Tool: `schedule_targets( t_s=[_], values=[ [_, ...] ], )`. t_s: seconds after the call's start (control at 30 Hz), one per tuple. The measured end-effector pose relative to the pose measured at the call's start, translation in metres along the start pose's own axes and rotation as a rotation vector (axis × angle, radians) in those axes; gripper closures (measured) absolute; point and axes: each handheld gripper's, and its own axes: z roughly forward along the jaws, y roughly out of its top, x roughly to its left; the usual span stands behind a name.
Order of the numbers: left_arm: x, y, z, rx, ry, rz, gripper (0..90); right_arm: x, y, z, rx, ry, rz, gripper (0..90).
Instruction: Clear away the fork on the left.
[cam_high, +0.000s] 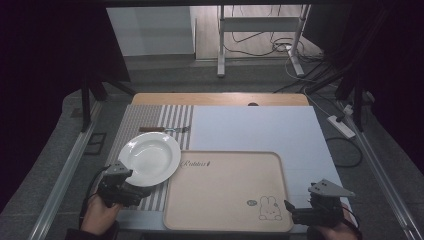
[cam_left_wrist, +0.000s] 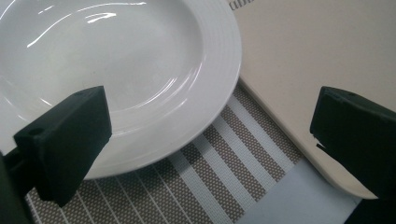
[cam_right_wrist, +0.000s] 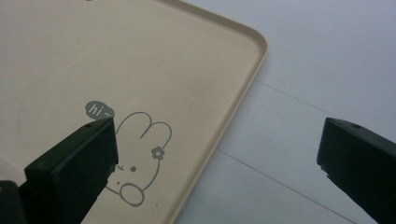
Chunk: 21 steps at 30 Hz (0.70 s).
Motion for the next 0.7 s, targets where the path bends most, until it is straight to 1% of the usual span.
schedule_targets(
  t_s=[0.1, 0.13, 0.2, 0.47, 0.57, 0.7],
  values=[
    [0.002, 0.004, 0.005, 0.023, 0.006, 0.002, 0.1, 0.000, 0.000, 0.000, 0.001, 0.000, -0.001, 0.0],
    [0.003, 0.005, 0.006, 0.024, 0.006, -0.001, 0.1, 0.000, 0.000, 0.000, 0.002, 0.000, -0.001, 0.0],
    [0.006, 0.008, 0.010, 0.019, -0.005, -0.009, 0.1, 0.000, 0.000, 0.000, 0.003, -0.001, 0.000, 0.0],
    [0.012, 0.019, 0.020, 0.011, -0.004, 0.000, 0.1, 0.000, 0.000, 0.000, 0.007, 0.000, -0.001, 0.0],
    [0.014, 0.024, 0.025, 0.005, -0.016, -0.007, 0.1, 0.000, 0.000, 0.000, 0.010, 0.002, -0.003, 0.0],
    [0.017, 0.031, 0.032, 0.013, -0.014, 0.011, 0.1, 0.000, 0.000, 0.000, 0.013, 0.004, -0.006, 0.0]
  ],
)
